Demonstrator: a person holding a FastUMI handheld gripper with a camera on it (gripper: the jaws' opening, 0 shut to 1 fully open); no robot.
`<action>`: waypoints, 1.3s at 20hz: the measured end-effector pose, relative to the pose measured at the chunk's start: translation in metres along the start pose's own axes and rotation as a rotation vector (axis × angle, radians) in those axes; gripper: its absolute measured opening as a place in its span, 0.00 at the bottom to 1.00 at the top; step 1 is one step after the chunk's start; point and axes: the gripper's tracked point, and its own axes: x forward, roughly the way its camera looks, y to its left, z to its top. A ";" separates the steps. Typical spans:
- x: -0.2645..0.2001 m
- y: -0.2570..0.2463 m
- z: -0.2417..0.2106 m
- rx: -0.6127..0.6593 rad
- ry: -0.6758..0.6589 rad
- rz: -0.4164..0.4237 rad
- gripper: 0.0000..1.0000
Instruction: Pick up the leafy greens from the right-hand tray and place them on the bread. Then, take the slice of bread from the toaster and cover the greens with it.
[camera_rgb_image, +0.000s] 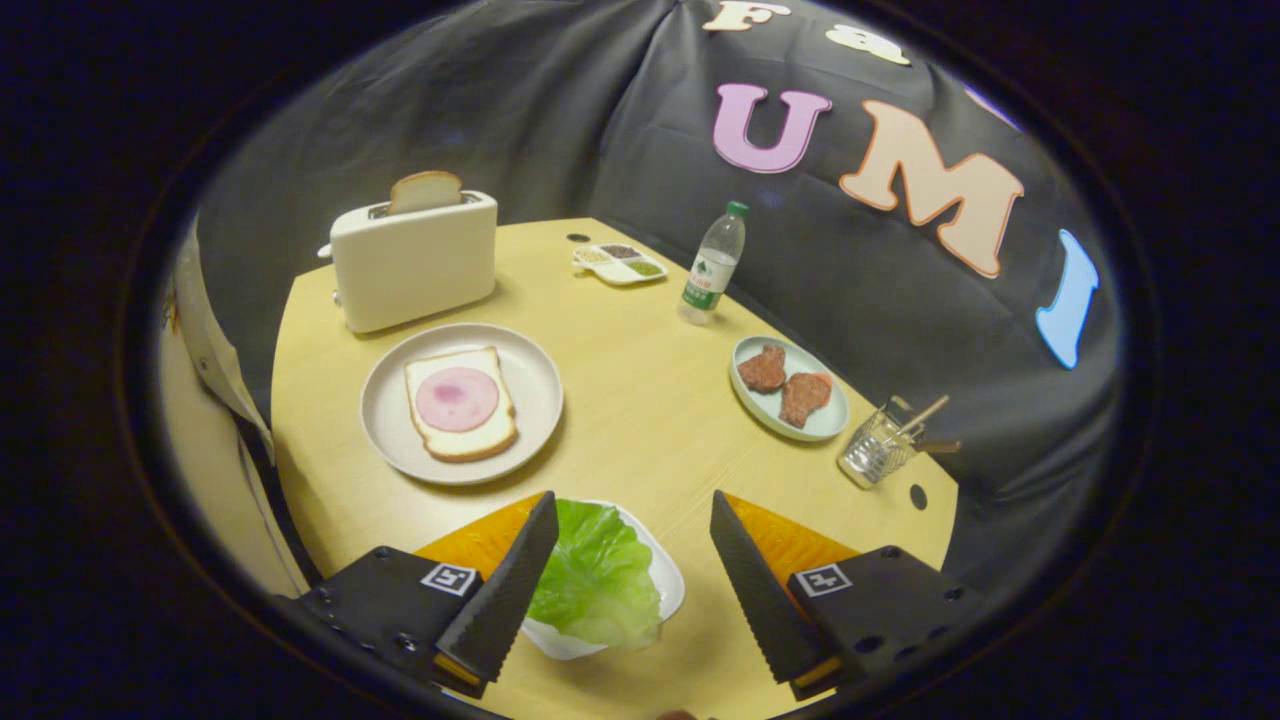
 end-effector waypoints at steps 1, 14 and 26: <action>0.005 0.003 -0.006 -0.003 0.017 0.012 0.99; 0.034 0.027 -0.067 0.014 0.191 0.108 0.99; 0.044 0.036 -0.101 0.121 0.299 0.144 0.96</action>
